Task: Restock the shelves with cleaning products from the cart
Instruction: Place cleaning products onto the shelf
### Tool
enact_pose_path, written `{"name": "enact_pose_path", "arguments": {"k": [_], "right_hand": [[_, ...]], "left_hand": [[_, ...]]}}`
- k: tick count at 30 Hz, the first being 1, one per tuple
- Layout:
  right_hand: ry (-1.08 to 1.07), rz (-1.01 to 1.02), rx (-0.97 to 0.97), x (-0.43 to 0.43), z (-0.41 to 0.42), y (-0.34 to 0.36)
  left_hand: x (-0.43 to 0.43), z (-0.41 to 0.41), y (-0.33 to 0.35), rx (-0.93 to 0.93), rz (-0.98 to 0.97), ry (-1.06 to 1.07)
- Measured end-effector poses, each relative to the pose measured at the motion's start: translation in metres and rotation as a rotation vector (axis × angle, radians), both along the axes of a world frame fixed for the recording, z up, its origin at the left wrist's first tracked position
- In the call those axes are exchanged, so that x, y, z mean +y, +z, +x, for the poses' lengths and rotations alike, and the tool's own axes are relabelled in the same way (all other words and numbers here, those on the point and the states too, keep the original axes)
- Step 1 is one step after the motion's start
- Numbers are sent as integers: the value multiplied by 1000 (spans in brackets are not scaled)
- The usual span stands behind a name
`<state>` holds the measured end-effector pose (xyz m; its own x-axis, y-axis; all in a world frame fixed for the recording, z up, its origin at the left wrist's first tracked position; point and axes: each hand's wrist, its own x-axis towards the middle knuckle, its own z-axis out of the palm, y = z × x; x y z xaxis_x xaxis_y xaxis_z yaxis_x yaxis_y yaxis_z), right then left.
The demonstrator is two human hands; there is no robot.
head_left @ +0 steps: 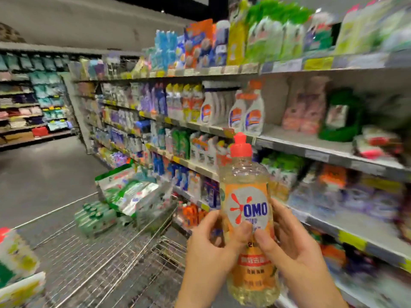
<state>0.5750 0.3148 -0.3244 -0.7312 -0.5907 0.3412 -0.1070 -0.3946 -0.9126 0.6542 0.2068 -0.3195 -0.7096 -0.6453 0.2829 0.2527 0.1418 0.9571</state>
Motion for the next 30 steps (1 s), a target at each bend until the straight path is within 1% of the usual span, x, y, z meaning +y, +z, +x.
{"name": "enact_pose_path", "arguments": {"k": [6,11,16,21,26,30], "right_hand": [[-242,24,-5,129,-50,3],[-388,37,-34,245,-96,-3],[-485,47,-19,324,-139,-6],[-583,14,-62,361,-190,-9],[-651,27,-68,369,-253,-9],[-734,27,-69,364,-313,-8]], "left_hand": [[113,-77,4,-44,19,-214],[220,-140,1,-54,8,-345],[301,-190,0,-47,-31,-437],[340,-248,1,-80,-3,-488],[347,-320,2,-106,-56,-572],[345,-389,2,-95,-24,-617]]}}
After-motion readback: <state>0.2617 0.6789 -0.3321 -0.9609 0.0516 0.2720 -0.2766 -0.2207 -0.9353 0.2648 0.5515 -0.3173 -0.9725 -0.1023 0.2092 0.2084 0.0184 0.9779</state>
